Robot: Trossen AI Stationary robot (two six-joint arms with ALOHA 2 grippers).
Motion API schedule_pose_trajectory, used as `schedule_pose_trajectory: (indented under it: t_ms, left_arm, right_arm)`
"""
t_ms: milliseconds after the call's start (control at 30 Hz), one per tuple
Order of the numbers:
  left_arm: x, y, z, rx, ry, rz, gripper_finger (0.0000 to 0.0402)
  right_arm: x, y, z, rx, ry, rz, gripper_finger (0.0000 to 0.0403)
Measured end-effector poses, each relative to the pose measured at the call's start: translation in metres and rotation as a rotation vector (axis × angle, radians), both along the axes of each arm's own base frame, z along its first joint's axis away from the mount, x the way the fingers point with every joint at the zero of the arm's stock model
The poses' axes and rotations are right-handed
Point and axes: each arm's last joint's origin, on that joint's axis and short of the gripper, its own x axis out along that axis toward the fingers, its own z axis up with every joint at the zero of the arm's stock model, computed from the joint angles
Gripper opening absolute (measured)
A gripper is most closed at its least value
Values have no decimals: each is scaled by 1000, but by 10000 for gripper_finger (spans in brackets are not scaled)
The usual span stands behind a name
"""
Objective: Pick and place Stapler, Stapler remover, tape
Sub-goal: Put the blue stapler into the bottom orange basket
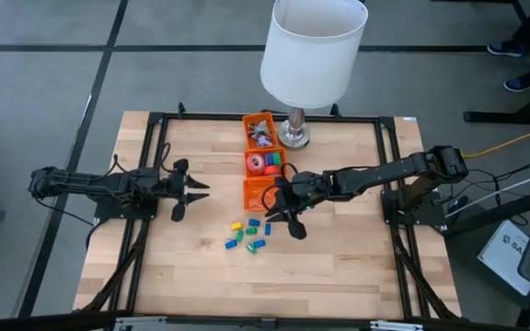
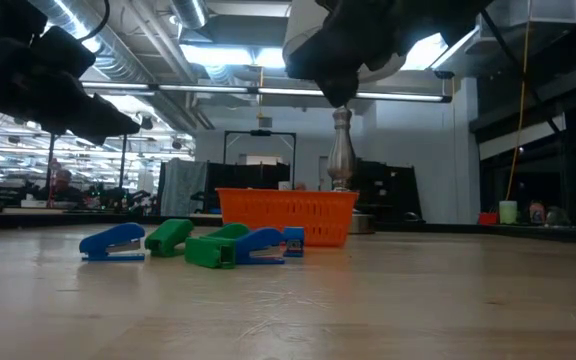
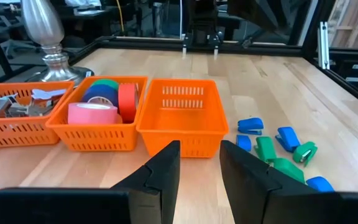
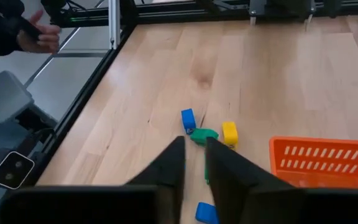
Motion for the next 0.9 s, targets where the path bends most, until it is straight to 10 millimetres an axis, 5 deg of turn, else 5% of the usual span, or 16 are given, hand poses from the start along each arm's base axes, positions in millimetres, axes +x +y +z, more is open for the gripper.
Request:
schedule_pose_trajectory:
  t_ms: [300,633,900]
  left_arm:
    - [0,0,0,-1,-1,0,108]
    - [0,0,0,-1,-1,0,109]
    - [0,0,0,-1,-1,0,109]
  right_arm:
    - [-5,12,-5,-162,-1,99,184]
    - [-14,26,-14,-516,-11,294,184]
    - [-10,14,-5,-712,15,319,183]
